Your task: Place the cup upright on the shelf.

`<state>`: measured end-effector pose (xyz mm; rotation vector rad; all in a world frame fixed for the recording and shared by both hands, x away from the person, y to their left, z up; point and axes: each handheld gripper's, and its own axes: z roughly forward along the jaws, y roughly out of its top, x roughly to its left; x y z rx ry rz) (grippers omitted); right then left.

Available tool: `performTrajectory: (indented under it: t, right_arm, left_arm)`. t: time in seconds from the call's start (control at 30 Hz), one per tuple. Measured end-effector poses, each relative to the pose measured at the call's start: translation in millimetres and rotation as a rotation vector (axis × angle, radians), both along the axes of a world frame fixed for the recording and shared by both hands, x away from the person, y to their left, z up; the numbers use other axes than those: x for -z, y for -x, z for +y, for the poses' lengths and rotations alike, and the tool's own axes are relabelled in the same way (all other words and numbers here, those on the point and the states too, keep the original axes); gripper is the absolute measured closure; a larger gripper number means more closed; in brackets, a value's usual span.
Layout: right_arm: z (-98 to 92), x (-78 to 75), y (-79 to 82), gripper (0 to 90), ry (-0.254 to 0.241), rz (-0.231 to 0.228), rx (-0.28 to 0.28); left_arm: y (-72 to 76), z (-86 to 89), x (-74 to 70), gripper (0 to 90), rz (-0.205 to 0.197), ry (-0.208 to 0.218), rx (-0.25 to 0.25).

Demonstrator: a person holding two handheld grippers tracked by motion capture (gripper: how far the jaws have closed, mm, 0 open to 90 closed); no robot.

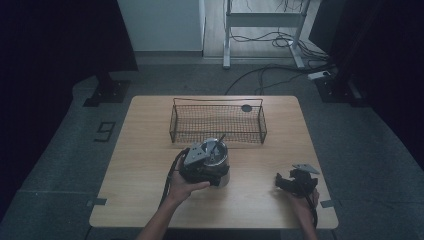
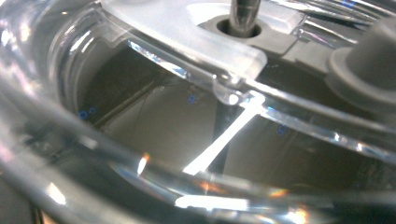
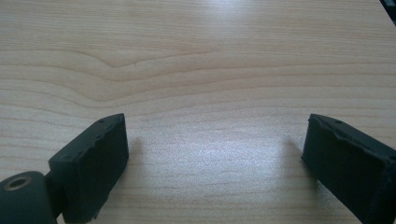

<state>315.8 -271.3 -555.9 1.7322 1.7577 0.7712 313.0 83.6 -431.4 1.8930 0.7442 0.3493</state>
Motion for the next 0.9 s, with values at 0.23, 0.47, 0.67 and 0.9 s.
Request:
performTrajectory:
  t: [0.23,0.47,0.67,0.9]
  right_arm:
    - [-0.1,0.0,0.1,6.9,0.0,0.0,0.002]
    - [-0.2,0.0,0.0,7.0,0.001,0.0,0.001]
    - [0.0,-0.1,0.0,6.9,-0.001,0.0,0.005]
    - [0.0,-0.1,0.0,6.9,-0.001,0.0,0.005]
  left_arm:
    - [-5.7,0.1,-5.3,3.8,-0.002,-0.001,-0.008]
    - [-11.0,0.6,-12.7,3.8,-0.015,0.001,-0.009]
    - [-16.1,1.5,-18.2,3.8,-0.02,0.006,-0.018]
    - [-27.6,3.4,-25.3,3.8,-0.012,0.002,-0.038]
